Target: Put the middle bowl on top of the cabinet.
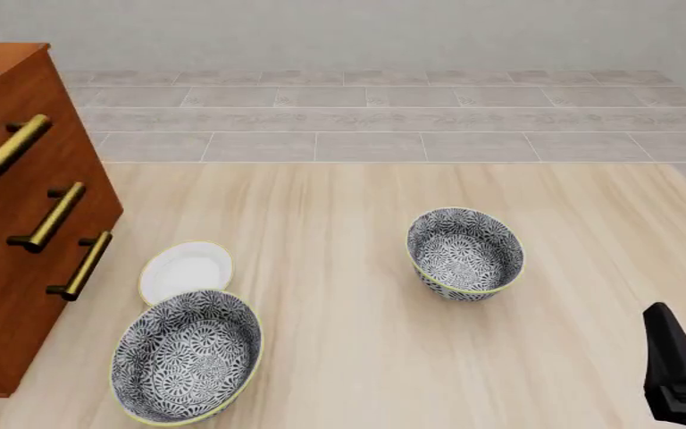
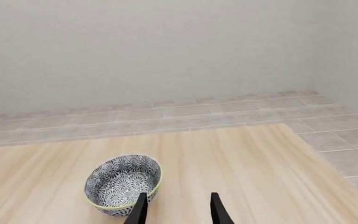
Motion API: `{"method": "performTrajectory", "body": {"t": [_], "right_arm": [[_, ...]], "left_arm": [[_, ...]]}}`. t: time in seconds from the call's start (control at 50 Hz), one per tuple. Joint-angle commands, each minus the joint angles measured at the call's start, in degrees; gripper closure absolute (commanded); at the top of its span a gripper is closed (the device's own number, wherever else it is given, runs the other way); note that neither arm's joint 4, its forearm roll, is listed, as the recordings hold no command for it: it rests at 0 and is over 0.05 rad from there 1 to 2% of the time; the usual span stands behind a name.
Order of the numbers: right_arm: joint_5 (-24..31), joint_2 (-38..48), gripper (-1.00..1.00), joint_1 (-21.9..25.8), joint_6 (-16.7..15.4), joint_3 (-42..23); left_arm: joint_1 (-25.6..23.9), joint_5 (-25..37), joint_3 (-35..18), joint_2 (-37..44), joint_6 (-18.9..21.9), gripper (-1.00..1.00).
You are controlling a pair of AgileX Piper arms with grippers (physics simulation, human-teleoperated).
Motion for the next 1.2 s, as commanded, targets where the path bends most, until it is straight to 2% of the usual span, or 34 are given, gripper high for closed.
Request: {"method": "performTrajectory", "body": {"t": [0.02,0.74,1.2], "right_arm": [[-0.2,0.0,-1.0,0.0,0.1,0.2],[0.0,0.0,-1.0,0.1,-0.1,0.0],[-0.1,0.0,-1.0,0.2,0.1,0.0]], "left_arm": [[0.0,-0.6,0.8,-0.1,0.3,1.0],[0.9,-2.3,5.0,-1.6,1.3,1.0],[1.2,-2.4,4.5,-2.1,1.7,1.0]]}}
